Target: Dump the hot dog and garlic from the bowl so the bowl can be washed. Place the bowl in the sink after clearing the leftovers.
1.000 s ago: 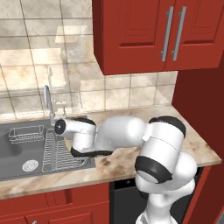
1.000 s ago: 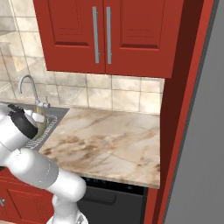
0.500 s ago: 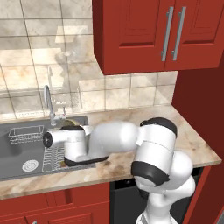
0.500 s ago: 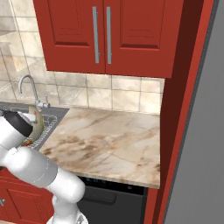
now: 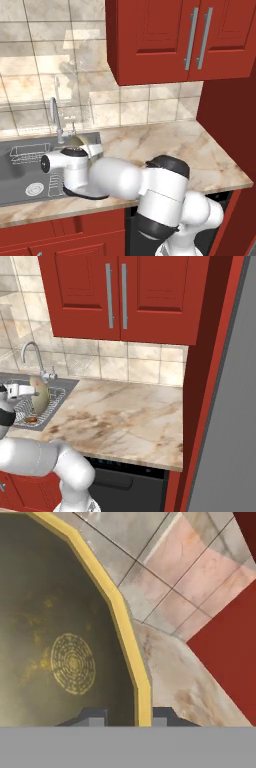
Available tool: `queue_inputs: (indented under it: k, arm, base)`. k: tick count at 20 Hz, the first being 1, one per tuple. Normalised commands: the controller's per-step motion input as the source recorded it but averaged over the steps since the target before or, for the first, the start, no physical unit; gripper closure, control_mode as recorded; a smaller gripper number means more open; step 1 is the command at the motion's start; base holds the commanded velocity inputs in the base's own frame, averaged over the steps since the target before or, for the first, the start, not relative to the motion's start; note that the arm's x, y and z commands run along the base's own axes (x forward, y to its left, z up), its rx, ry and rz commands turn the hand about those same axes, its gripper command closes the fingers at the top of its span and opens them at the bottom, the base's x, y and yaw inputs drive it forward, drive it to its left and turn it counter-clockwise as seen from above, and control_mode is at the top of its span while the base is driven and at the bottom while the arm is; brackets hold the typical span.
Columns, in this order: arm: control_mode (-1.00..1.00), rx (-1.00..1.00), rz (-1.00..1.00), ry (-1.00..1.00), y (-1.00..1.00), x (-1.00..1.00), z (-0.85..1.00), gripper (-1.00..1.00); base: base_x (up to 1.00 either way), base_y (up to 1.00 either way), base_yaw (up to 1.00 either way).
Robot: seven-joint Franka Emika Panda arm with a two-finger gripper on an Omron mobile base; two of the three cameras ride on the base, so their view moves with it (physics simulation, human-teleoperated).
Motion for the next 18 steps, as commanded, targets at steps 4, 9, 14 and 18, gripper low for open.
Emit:
queue_inputs:
  k: [4, 9, 14, 18]
  arm:
    - [-1.0, 0.0, -0.05, -0.09, -0.06, 0.0, 0.34, 1.0]
    - [-1.0, 0.12, -0.02, -0.06, -0.59, -0.12, 0.23, 1.0]
    - [-1.0, 0.45, 0.0, -0.01, -0.96, -0.5, 0.09, 1.0]
    - [-1.0, 0.57, 0.0, 0.0, -1.0, -0.61, 0.0, 1.0]
  base:
    - [0.0, 0.0, 0.0]
    - [0.0, 0.0, 0.0]
    - [0.0, 0.0, 0.0]
    - [0.0, 0.0, 0.0]
